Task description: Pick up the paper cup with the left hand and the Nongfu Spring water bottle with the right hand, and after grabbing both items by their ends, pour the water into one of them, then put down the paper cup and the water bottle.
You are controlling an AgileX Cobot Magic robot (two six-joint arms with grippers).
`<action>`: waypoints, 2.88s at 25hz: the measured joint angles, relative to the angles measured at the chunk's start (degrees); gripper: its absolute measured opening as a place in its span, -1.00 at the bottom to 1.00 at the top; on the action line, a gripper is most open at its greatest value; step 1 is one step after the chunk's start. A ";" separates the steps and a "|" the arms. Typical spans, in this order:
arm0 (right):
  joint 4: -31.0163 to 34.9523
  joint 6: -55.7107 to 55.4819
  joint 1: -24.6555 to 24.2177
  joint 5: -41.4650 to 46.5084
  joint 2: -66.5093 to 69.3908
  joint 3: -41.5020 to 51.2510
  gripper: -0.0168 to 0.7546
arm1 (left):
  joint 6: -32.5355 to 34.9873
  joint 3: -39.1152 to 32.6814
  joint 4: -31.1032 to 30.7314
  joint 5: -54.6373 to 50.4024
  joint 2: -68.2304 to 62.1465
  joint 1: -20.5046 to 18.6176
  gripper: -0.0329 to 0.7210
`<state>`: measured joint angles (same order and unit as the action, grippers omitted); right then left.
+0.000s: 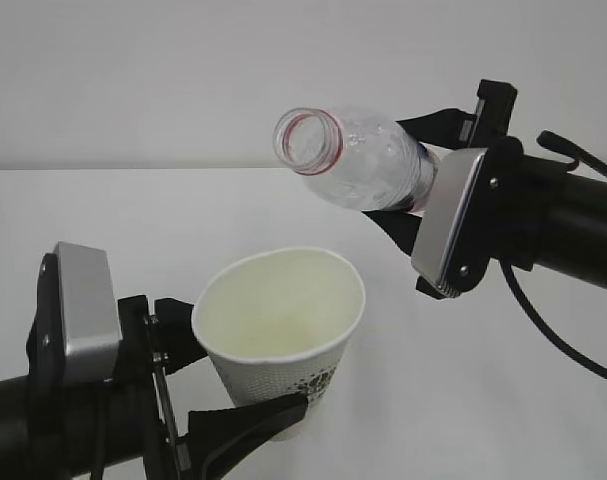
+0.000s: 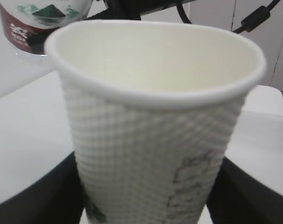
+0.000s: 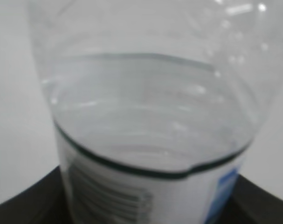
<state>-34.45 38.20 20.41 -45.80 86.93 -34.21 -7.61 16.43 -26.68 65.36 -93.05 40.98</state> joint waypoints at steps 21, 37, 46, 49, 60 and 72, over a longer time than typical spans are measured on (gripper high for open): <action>6.90 11.48 0.00 0.23 0.00 0.00 0.28 | 0.69 0.00 5.23 0.00 0.00 0.00 0.50; 7.95 19.30 0.00 0.23 0.00 0.00 0.28 | 3.26 0.00 5.35 0.00 -0.59 0.00 0.50; 8.63 21.91 0.00 -0.93 0.07 -0.39 0.28 | 3.26 0.39 5.35 0.00 -0.36 0.00 0.50; 8.76 22.03 0.00 -1.06 0.07 -1.41 0.28 | 3.26 1.38 5.35 0.00 0.82 0.00 0.50; 9.11 23.45 0.00 -1.88 0.07 -4.58 0.28 | 3.26 1.48 5.47 0.11 1.11 0.00 0.45; 9.11 27.35 0.00 -1.88 0.07 -4.89 0.28 | 3.26 1.48 6.18 0.11 1.11 0.00 0.44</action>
<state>-25.34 65.55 20.41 -47.68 87.01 -39.10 -4.35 17.91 -20.50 65.47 -91.94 40.98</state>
